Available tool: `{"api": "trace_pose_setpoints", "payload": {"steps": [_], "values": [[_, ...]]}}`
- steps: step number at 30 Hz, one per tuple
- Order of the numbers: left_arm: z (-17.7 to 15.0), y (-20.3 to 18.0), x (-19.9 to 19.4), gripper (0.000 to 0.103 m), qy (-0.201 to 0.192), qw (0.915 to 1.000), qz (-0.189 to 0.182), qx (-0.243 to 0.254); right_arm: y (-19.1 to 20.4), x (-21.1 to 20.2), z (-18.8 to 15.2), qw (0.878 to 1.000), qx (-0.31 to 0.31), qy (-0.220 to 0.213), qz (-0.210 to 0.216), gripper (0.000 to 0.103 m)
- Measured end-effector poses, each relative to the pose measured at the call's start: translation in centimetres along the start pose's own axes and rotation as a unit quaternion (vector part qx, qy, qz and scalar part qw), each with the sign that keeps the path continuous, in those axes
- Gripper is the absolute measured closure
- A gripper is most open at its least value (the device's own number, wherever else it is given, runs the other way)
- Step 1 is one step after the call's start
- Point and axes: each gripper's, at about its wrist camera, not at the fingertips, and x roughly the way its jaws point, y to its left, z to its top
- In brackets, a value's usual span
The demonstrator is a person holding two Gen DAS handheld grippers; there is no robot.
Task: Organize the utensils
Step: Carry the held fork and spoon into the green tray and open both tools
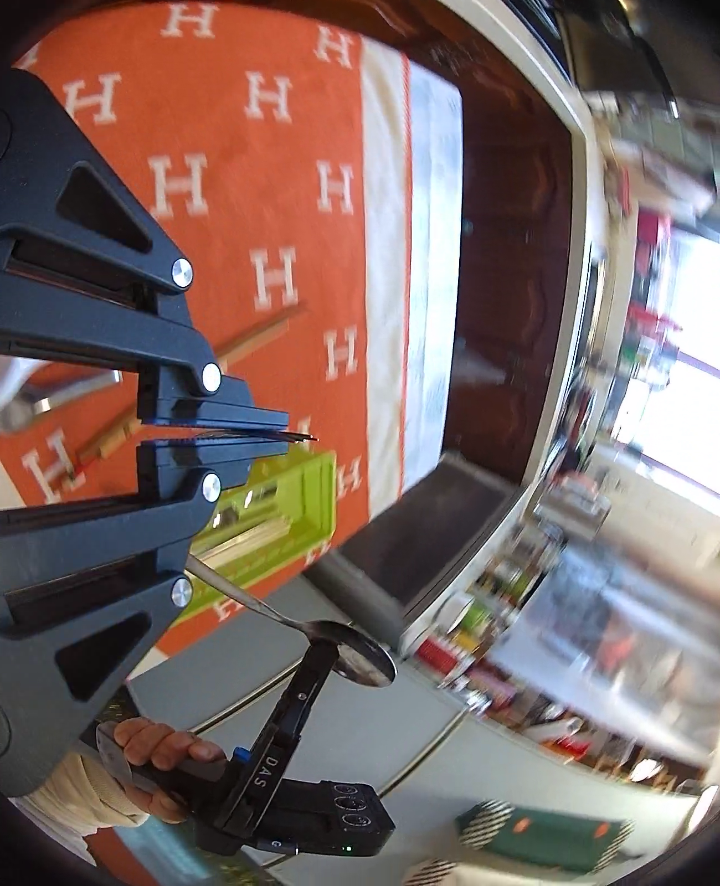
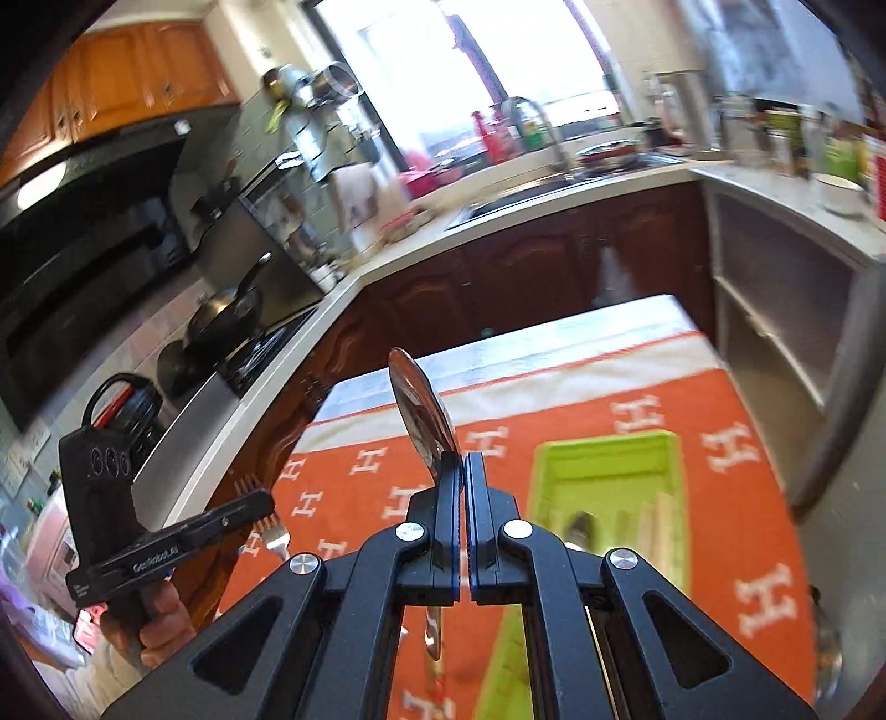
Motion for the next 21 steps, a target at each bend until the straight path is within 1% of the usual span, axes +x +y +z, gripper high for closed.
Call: {"api": "trace_pose_setpoints", "payload": {"steps": [4,6,8,12,15,18,20,21], "values": [[0.2,-4.2,3.0,0.103,0.03,0.9985,-0.021,0.04,-3.6,-3.4,-1.0,1.0,0.02,0.001,-0.015,0.102],[0.2,-5.9,4.4,0.103,0.046,0.9971,-0.025,0.056,-5.4,-4.7,-1.5,0.999,0.031,0.001,-0.022,0.102],[0.1,-7.3,6.1,0.103,0.063,0.9948,-0.022,0.077,-6.7,-5.4,-2.1,0.999,0.032,0.005,-0.032,0.102],[-0.1,-8.9,9.3,0.103,0.096,0.9889,-0.01,0.113,-8.7,-6.1,-3.5,0.999,0.041,0.025,-0.026,0.102],[-0.3,-9.4,11.8,0.103,0.12,0.983,0.011,0.139,-9.8,-5.1,-4.8,0.997,0.045,0.057,-0.031,0.102],[-0.3,-9.4,14.4,0.103,0.14,0.9783,0.033,0.149,-10.0,-2.5,-6.0,0.994,0.057,0.085,-0.034,0.102],[-0.1,-9.3,15.6,0.103,0.146,0.9772,0.041,0.149,-10.3,-0.6,-6.8,0.991,0.068,0.105,-0.037,0.102],[0.0,-9.1,16.2,0.103,0.148,0.9769,0.043,0.148,-10.3,0.5,-7.1,0.99,0.064,0.114,-0.048,0.102]]}}
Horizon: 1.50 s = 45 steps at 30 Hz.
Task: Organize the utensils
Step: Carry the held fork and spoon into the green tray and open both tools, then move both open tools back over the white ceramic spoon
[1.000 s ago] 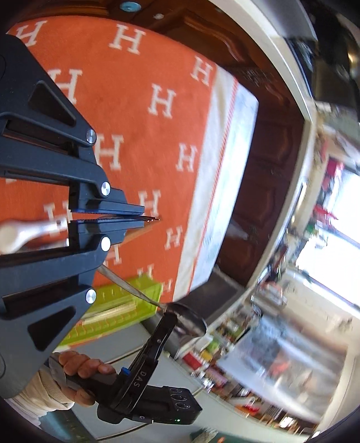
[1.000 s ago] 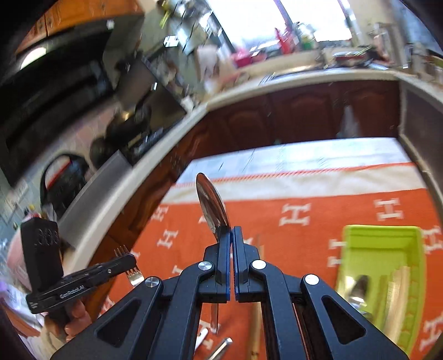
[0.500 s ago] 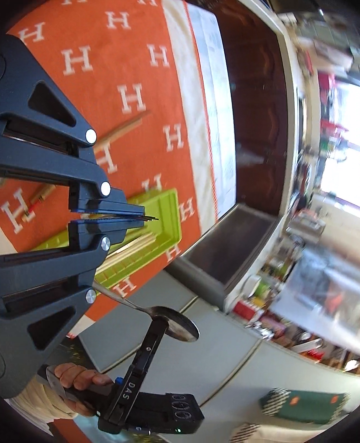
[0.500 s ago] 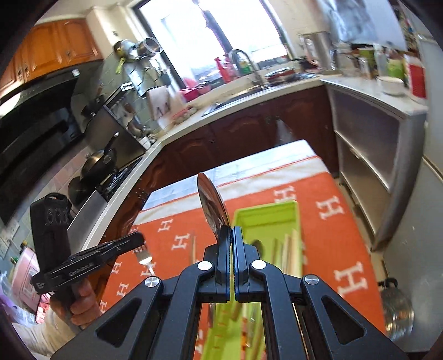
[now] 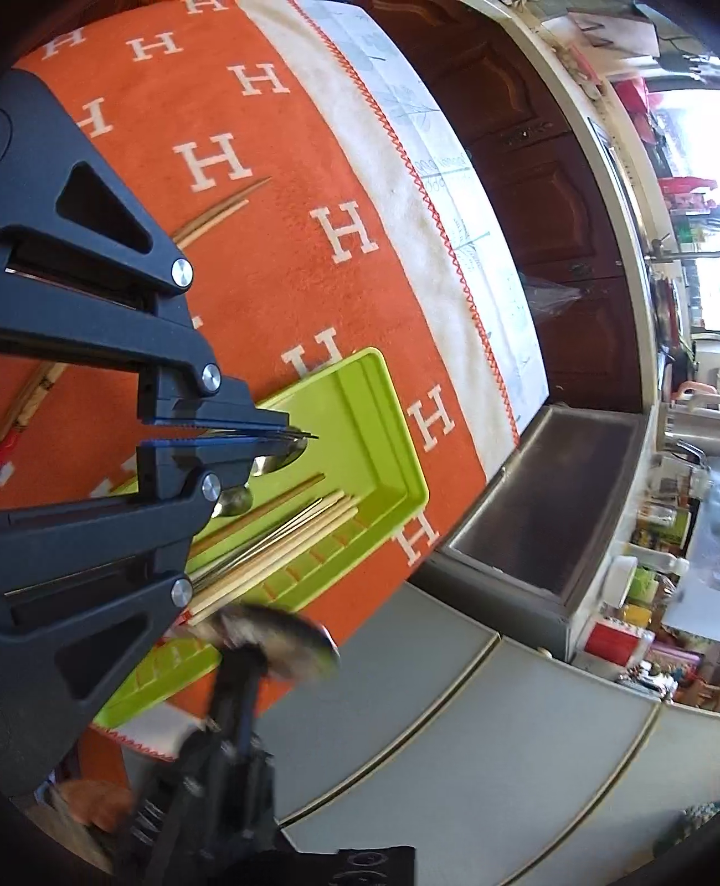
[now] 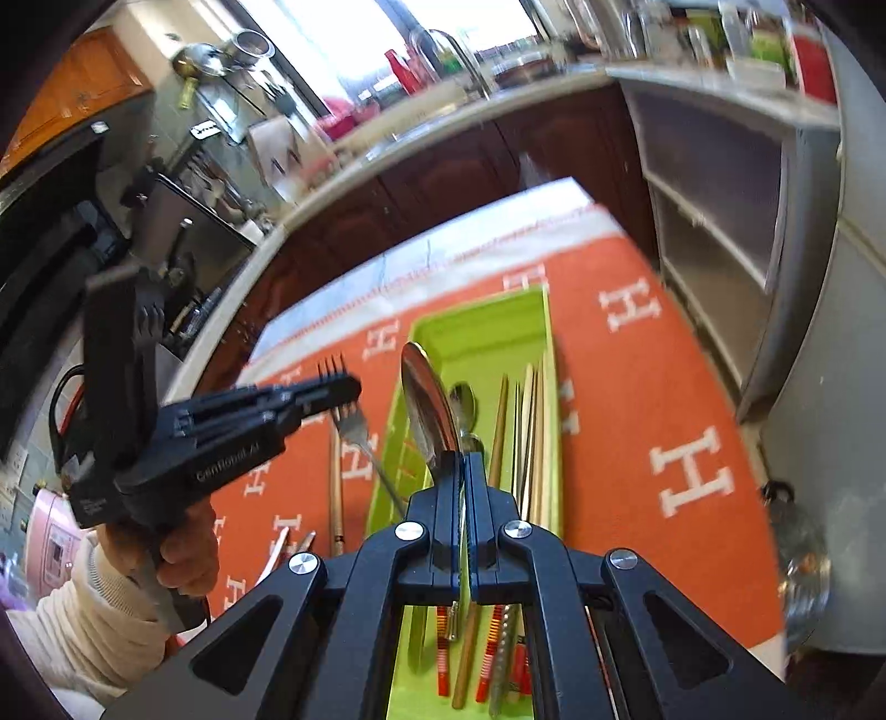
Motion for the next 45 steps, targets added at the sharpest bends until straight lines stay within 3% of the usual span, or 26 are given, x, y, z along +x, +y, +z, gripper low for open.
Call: {"api": "trace_pose_setpoints", "payload": {"steps": [8,14,17,19,21,22,28,32,41,45], "values": [[1.6,1.0,2.9,0.103,0.002,0.9992,0.036,-0.018,1.5,7.1,1.1,0.997,-0.009,0.057,-0.041,0.102],[1.5,1.5,2.7,0.101,0.016,0.9991,0.031,-0.026,2.4,10.4,1.3,0.994,-0.021,0.091,-0.053,0.098],[1.2,2.0,1.0,0.099,0.009,0.9986,0.029,-0.043,2.4,10.2,1.2,0.995,-0.012,0.087,-0.047,0.093],[0.8,2.5,-0.5,0.091,0.001,0.9982,0.03,-0.053,2.5,9.5,1.0,0.996,-0.007,0.083,-0.042,0.093],[0.3,3.0,-2.0,0.074,-0.007,0.9975,0.034,-0.061,2.7,9.2,0.8,0.996,-0.005,0.08,-0.038,0.092],[-0.2,3.3,-2.9,0.073,-0.012,0.997,0.038,-0.066,2.8,8.7,0.7,0.996,-0.005,0.079,-0.038,0.092],[-3.0,5.0,-6.8,0.072,-0.014,0.9941,0.057,-0.091,2.8,6.9,-0.1,0.997,0.0,0.074,-0.036,0.09],[-5.3,6.3,-9.2,0.07,-0.016,0.991,0.074,-0.11,3.5,5.1,-0.9,0.998,0.005,0.059,-0.036,0.068],[-11.4,9.5,-13.7,0.058,-0.022,0.9797,0.085,-0.18,7.8,0.3,-3.0,0.998,-0.043,0.003,-0.035,0.065],[-14.3,10.1,-14.6,0.058,-0.018,0.976,0.091,-0.197,10.4,-0.9,-4.0,0.996,-0.079,-0.013,-0.035,0.043]]}}
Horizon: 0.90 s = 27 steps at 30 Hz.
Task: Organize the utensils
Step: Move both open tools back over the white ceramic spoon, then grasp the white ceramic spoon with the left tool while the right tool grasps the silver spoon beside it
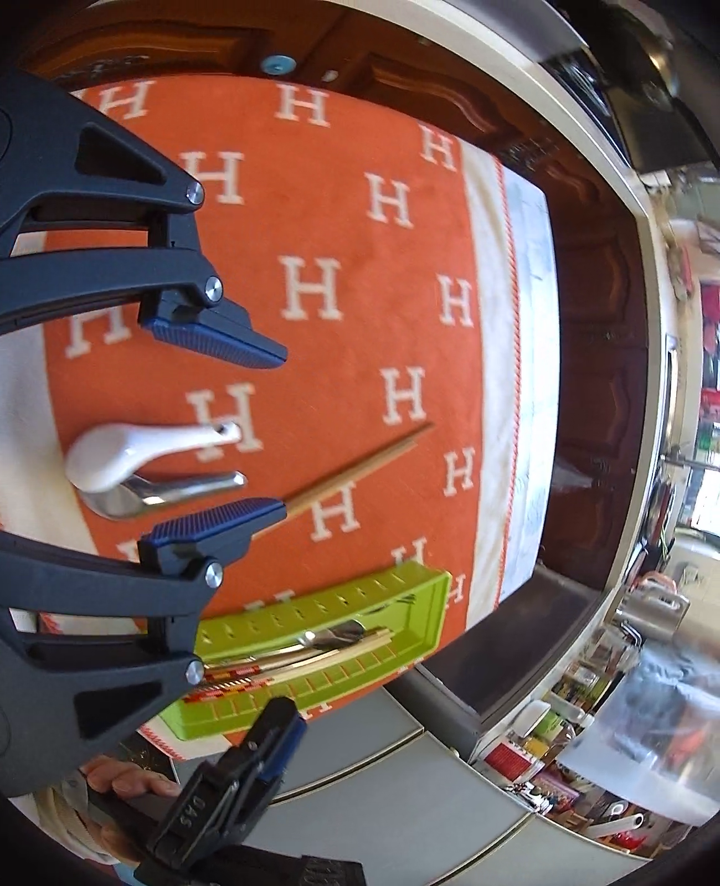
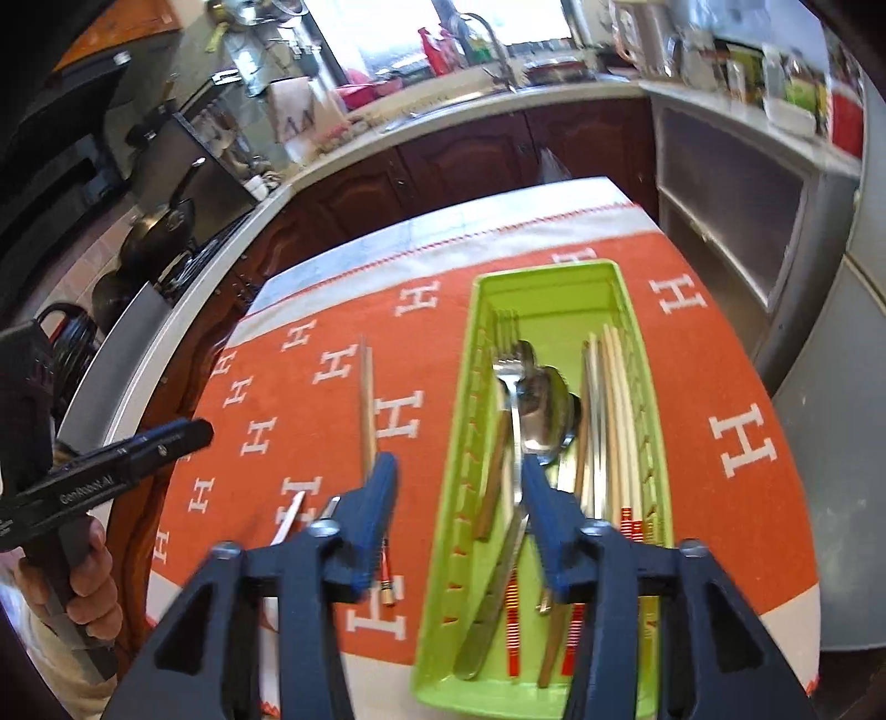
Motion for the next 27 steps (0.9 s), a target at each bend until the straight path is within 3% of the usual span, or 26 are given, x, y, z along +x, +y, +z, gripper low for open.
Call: {"api": "trace_pose_setpoints", "payload": {"steps": [11,27], "values": [[-3.4,2.2,0.3,0.057,0.02,0.9991,-0.011,-0.036,5.5,0.3,-1.5,0.998,-0.051,0.029,0.038,0.042],[-6.5,4.7,2.3,0.057,0.051,0.9939,-0.052,-0.082,8.7,3.3,-4.1,0.993,-0.09,0.057,0.056,0.043]]}}
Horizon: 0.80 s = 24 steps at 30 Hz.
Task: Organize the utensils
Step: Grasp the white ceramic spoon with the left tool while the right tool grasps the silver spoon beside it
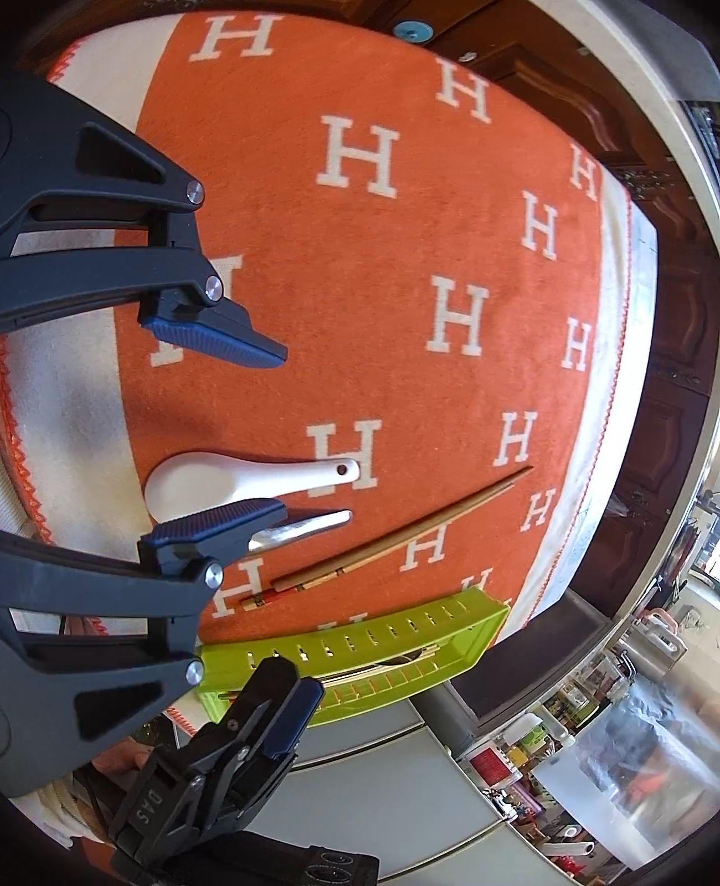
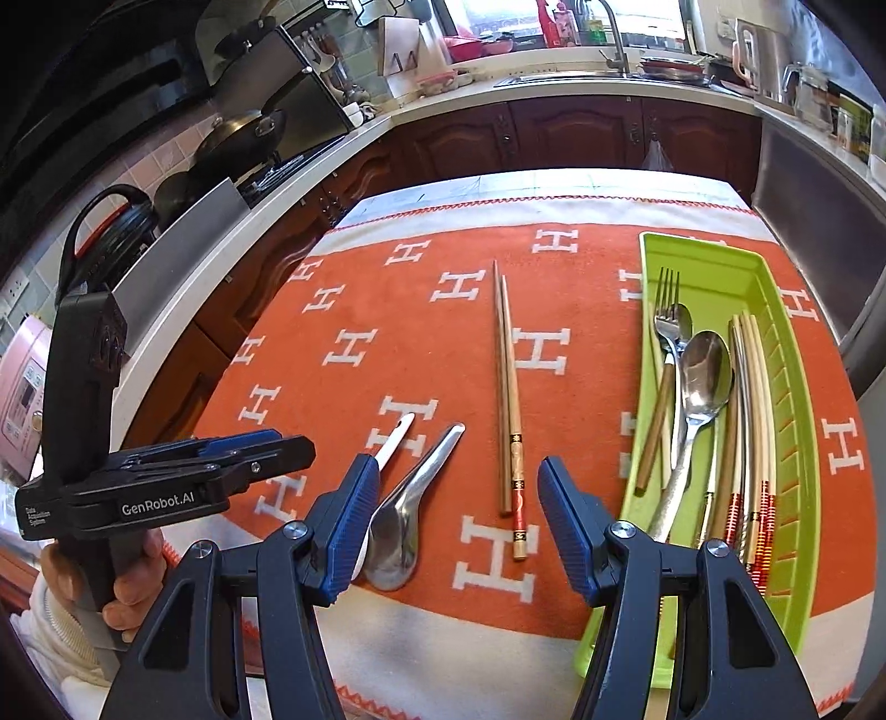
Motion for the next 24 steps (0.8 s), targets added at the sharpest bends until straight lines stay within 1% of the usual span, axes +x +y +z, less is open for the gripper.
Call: {"api": "trace_pose_setpoints", "payload": {"steps": [7,13,16,19,24], "values": [[-0.6,1.1,0.7,0.057,0.01,0.9997,-0.015,-0.015,0.4,1.7,-0.1,1.0,0.002,0.016,0.005,0.043],[-1.1,1.6,0.8,0.057,0.013,0.9995,-0.028,-0.01,0.6,3.9,-0.2,0.998,0.015,0.046,0.028,0.045],[-1.2,1.6,0.9,0.057,0.015,0.9992,-0.035,-0.007,0.4,4.9,-0.3,0.997,0.024,0.06,0.042,0.05],[-1.4,1.8,0.8,0.057,0.012,0.9991,-0.041,-0.006,0.5,6.1,-0.4,0.996,0.028,0.073,0.046,0.054],[-1.4,1.8,0.7,0.057,0.013,0.9981,-0.06,-0.004,0.7,8.1,-0.8,0.991,0.035,0.103,0.077,0.065]]}}
